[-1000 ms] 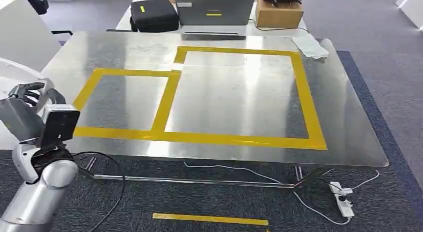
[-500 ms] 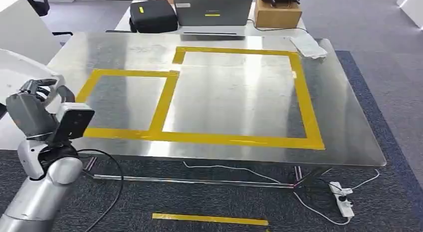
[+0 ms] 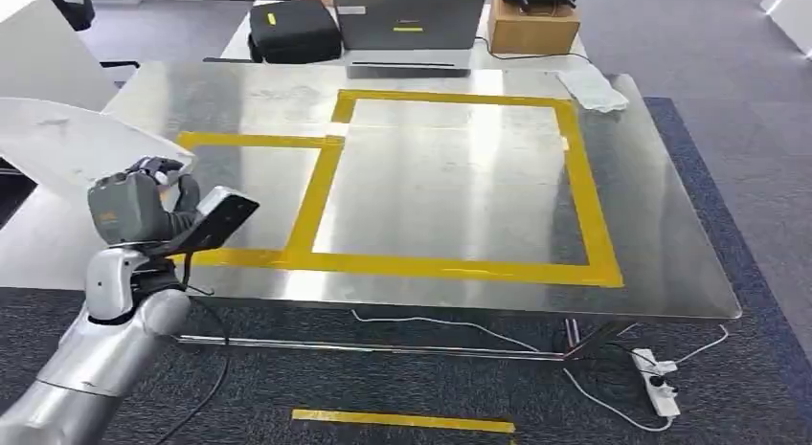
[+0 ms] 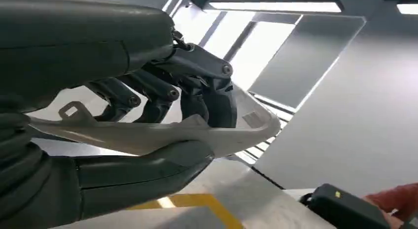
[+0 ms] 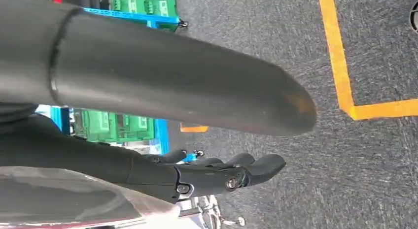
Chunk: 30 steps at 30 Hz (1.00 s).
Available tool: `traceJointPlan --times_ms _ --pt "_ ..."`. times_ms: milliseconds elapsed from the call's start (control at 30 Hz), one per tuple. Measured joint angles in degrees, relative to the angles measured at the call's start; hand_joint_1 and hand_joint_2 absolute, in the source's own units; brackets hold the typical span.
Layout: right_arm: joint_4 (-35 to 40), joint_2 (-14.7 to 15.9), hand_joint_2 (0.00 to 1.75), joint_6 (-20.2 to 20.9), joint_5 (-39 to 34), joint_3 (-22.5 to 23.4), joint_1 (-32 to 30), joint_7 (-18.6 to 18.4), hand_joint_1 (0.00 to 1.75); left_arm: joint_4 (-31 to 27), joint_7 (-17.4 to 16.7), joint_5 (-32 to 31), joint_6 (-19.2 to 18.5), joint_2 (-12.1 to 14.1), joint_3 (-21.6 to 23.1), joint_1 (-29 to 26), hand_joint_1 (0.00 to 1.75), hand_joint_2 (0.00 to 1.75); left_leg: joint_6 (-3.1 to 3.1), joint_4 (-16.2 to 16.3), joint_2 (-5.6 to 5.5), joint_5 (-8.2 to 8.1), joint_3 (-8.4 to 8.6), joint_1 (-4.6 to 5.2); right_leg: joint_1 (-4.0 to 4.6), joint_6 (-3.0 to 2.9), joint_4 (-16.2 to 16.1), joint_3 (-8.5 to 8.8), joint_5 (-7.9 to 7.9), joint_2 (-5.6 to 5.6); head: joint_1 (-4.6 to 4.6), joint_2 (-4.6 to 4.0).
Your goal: Take the parts from the cabinet and place them on the table.
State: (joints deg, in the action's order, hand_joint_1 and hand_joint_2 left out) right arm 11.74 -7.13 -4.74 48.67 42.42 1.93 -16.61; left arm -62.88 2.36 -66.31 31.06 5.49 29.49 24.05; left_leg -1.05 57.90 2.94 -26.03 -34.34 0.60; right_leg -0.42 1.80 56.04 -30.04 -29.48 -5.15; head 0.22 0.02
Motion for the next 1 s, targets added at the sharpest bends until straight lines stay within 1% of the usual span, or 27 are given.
traceJointPlan --times_ms 333,500,767,867,933,1000 --pt "0.0 0.0 0.0 0.1 0.9 0.0 0.0 0.0 0.0 5.6 -0.4 -0.4 -0.5 -0.2 1.1 1.2 1.75 1.75 0.0 0.0 0.0 0.0 -0.01 0.0 0.0 0.0 0.0 -0.02 -0.01 0.0 0.0 0.0" --pt "0.0 0.0 0.0 0.2 1.8 0.0 0.1 0.0 0.0 8.4 2.1 -0.4 1.2 -1.0 1.9 1.3 1.75 1.75 0.0 0.0 0.0 0.0 -0.01 0.0 0.0 0.0 0.0 -0.01 -0.01 -0.02 0.02 0.0" --pt "0.0 0.0 0.0 0.2 1.8 0.0 0.2 0.0 0.0 10.4 2.6 -0.4 1.4 -1.8 2.7 1.4 1.75 1.75 0.0 0.0 0.01 0.0 -0.01 0.0 0.0 0.0 0.0 -0.01 -0.01 0.01 0.0 0.0" --pt "0.0 0.0 0.0 0.4 2.6 0.0 0.2 0.0 0.0 10.8 5.0 -0.6 2.5 -1.9 3.1 1.4 1.75 1.75 0.0 0.0 0.0 0.0 -0.01 0.0 0.0 0.0 0.0 -0.02 -0.01 -0.03 0.02 0.0" --pt "0.0 0.0 0.0 0.6 3.1 0.0 0.3 0.1 0.0 10.9 7.3 -0.5 3.0 -2.1 4.3 1.4 1.75 1.75 0.0 0.0 0.0 0.0 -0.01 0.0 0.0 0.01 0.0 -0.01 -0.01 -0.03 0.0 0.0" --pt "0.0 0.0 0.0 0.8 3.5 0.0 0.4 0.2 0.0 11.1 8.5 -0.3 3.0 -2.7 5.5 1.6 1.75 1.75 0.0 0.0 0.01 0.0 -0.01 0.0 0.0 0.01 0.0 -0.02 -0.01 -0.01 0.0 0.0"
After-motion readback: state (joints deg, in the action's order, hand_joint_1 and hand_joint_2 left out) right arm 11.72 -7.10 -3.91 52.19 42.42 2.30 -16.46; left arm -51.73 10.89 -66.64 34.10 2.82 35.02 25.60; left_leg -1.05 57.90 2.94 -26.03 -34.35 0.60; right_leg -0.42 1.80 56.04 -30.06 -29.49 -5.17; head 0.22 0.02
